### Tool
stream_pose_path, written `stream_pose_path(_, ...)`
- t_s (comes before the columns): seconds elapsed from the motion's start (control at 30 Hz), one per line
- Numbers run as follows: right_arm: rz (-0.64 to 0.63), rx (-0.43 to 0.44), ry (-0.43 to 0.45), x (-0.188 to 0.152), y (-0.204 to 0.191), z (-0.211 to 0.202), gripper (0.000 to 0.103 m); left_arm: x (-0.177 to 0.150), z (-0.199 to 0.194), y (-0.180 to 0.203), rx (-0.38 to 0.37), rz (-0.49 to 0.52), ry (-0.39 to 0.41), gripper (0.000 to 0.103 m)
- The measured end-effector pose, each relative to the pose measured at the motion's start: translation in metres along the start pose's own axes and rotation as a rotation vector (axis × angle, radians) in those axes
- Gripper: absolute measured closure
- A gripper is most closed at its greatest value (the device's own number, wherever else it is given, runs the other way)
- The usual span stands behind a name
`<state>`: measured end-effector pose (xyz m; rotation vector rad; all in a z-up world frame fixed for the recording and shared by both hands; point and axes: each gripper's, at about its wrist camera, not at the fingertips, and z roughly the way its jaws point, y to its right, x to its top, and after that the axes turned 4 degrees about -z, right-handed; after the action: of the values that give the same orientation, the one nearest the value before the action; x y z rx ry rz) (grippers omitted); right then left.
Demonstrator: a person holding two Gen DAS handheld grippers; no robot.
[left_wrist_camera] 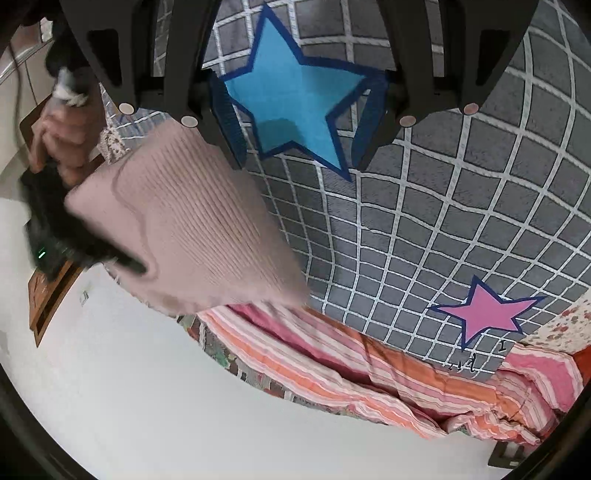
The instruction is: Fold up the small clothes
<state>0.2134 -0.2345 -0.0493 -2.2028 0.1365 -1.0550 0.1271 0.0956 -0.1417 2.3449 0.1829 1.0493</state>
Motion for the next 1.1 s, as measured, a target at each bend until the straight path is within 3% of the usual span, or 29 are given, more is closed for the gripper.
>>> stream_pose_path(0.1,0.058,-0.050,-0.081,-0.022,0.047,0.028,0.068,-0.001,0.013,0.003,0.018,0.028,-0.037,0.046)
stream_pose_path(0.2,0.068,-0.226,-0.203,-0.047,0.096,0.048,0.064,-0.006,0.027,0.009,0.036,0.065,-0.058,0.046)
stream_pose_path(0.27,0.078,-0.182,-0.187,-0.052,0.109,0.039,0.061,-0.005,0.034,0.014,0.037,0.081,-0.063,0.046)
stream_pose_path(0.33,0.034,-0.164,-0.159,-0.047,0.106,0.025,0.060,0.000,0.043,0.024,0.045,0.098,-0.061,0.046)
stream_pose_path(0.5,-0.249,-0.292,-0.052,-0.028,0.065,0.011,0.060,0.019,0.066,0.051,0.097,0.134,-0.052,0.046)
stream_pose_path(0.6,-0.365,-0.365,-0.037,-0.020,0.051,0.019,0.066,0.026,0.082,0.063,0.132,0.169,-0.057,0.046)
stream_pose_path(0.7,-0.382,-0.338,-0.099,-0.021,0.056,0.034,0.069,0.024,0.101,0.066,0.158,0.177,-0.098,0.046)
stream_pose_path(0.87,-0.400,-0.393,-0.154,-0.041,0.077,0.050,0.072,0.019,0.111,0.060,0.175,0.185,-0.098,0.035)
stream_pose_path(1.07,-0.399,-0.385,-0.144,-0.042,0.080,0.049,0.072,0.054,0.139,0.057,0.194,0.160,-0.084,0.039)
stream_pose_path(1.1,-0.397,-0.382,-0.139,-0.043,0.081,0.049,0.072,0.062,0.146,0.055,0.198,0.152,-0.075,0.043)
